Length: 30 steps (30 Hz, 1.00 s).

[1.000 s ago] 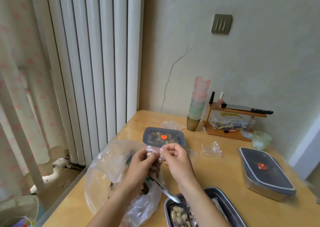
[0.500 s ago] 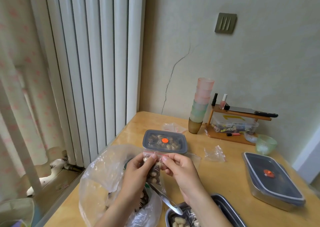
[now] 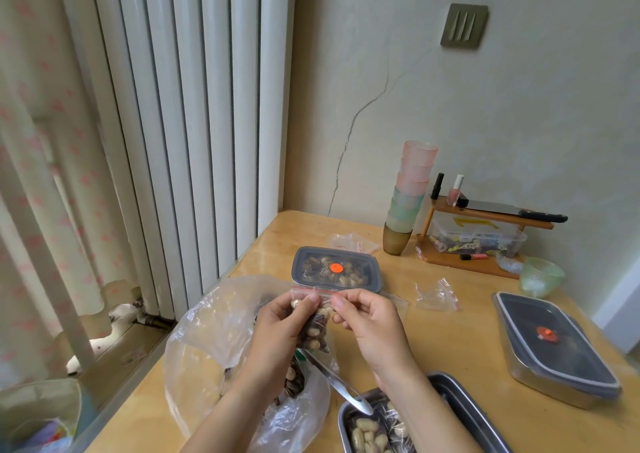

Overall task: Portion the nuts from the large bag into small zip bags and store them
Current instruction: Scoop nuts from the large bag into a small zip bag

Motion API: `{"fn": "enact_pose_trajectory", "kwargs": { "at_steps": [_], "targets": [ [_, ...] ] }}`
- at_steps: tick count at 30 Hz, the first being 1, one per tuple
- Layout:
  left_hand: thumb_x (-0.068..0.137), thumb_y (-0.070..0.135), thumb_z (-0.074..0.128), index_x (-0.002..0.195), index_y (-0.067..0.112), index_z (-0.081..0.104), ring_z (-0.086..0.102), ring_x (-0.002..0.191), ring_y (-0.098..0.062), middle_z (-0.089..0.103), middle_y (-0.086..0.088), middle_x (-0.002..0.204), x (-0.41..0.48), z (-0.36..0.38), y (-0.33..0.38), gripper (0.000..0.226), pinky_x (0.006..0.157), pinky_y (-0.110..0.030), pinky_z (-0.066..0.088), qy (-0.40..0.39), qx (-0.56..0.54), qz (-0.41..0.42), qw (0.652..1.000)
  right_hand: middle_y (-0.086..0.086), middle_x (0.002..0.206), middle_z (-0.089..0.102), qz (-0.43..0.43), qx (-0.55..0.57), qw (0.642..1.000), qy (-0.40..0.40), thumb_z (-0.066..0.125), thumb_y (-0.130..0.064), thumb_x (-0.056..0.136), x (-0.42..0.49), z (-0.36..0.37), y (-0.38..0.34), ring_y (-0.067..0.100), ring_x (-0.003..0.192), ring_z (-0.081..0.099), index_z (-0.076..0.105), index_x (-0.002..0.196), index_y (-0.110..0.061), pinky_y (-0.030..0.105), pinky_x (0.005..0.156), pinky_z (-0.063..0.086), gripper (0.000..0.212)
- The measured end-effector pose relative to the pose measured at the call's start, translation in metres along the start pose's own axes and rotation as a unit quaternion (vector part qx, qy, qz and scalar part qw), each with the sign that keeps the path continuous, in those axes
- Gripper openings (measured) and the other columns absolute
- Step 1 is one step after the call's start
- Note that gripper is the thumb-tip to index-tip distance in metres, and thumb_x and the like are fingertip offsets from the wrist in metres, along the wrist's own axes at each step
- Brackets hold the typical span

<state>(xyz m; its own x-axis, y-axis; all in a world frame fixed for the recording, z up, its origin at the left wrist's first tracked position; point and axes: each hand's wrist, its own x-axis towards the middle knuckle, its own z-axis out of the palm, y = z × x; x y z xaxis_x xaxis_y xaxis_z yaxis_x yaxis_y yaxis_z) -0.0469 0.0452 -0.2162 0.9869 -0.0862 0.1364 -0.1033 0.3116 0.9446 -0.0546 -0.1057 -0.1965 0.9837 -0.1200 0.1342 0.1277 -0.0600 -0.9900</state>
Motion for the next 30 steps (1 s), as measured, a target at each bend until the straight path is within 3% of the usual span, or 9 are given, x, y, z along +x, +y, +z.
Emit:
{"fn": "enact_pose_trajectory", "kwargs": {
  "at_steps": [6, 19, 23, 25, 28, 30],
  "targets": [
    [0.099, 0.029, 0.066, 0.105, 0.006, 0.076, 0.063, 0.072, -0.027, 0.072, -0.028, 0.093, 0.000, 0.000, 0.000, 0.026, 0.059, -0.033, 0.053, -0.002, -0.004, -0.009, 1.000, 0.001, 0.071, 0.070, -0.003, -0.018, 1.000, 0.012, 0.071, -0.018, 0.097, 0.000, 0.000, -0.001, 0.006, 0.069, 0.063, 0.077, 0.090, -0.014, 0.019, 0.069, 0.052, 0.010],
    [0.097, 0.026, 0.069, 0.102, 0.006, 0.075, 0.070, 0.088, -0.036, 0.073, -0.027, 0.101, 0.002, -0.001, -0.003, 0.021, 0.077, -0.043, 0.055, 0.014, 0.003, 0.001, 1.000, -0.001, 0.069, 0.067, -0.021, -0.046, 0.999, 0.015, 0.069, -0.015, 0.097, -0.001, 0.002, -0.004, 0.008, 0.070, 0.063, 0.072, 0.086, -0.009, 0.023, 0.073, 0.052, 0.013],
    [0.095, 0.021, 0.070, 0.106, 0.002, 0.074, 0.071, 0.083, -0.036, 0.072, -0.028, 0.102, 0.000, 0.002, 0.000, 0.023, 0.064, -0.039, 0.061, -0.006, -0.012, 0.001, 1.000, -0.003, 0.067, 0.066, -0.031, -0.044, 0.998, 0.016, 0.068, -0.012, 0.097, -0.001, 0.002, -0.008, 0.009, 0.069, 0.062, 0.069, 0.084, -0.007, 0.026, 0.073, 0.053, 0.014],
    [0.095, 0.018, 0.070, 0.107, 0.004, 0.076, 0.073, 0.094, -0.038, 0.075, -0.023, 0.103, -0.002, 0.004, 0.001, 0.019, 0.070, -0.044, 0.063, -0.016, -0.006, 0.014, 1.000, -0.003, 0.067, 0.065, -0.037, -0.042, 0.998, 0.011, 0.067, -0.010, 0.097, -0.002, 0.002, -0.011, 0.009, 0.069, 0.061, 0.069, 0.084, -0.005, 0.026, 0.073, 0.053, 0.014],
    [0.095, 0.021, 0.071, 0.107, 0.006, 0.078, 0.070, 0.105, -0.041, 0.076, -0.019, 0.106, 0.000, 0.000, -0.001, 0.020, 0.094, -0.056, 0.056, -0.030, 0.006, 0.024, 0.999, -0.002, 0.068, 0.066, -0.021, -0.047, 0.999, -0.010, 0.066, -0.009, 0.096, -0.003, 0.000, -0.018, 0.009, 0.069, 0.061, 0.072, 0.084, -0.007, 0.023, 0.069, 0.050, 0.014],
    [0.094, 0.024, 0.074, 0.109, 0.005, 0.078, 0.070, 0.106, -0.039, 0.075, -0.020, 0.108, 0.002, -0.002, -0.001, 0.025, 0.097, -0.057, 0.052, -0.044, -0.003, 0.019, 0.999, 0.000, 0.070, 0.065, 0.017, -0.020, 0.999, -0.043, 0.064, -0.008, 0.097, -0.003, -0.003, -0.024, 0.010, 0.070, 0.059, 0.073, 0.085, -0.009, 0.024, 0.070, 0.048, 0.015]
  ]
}}
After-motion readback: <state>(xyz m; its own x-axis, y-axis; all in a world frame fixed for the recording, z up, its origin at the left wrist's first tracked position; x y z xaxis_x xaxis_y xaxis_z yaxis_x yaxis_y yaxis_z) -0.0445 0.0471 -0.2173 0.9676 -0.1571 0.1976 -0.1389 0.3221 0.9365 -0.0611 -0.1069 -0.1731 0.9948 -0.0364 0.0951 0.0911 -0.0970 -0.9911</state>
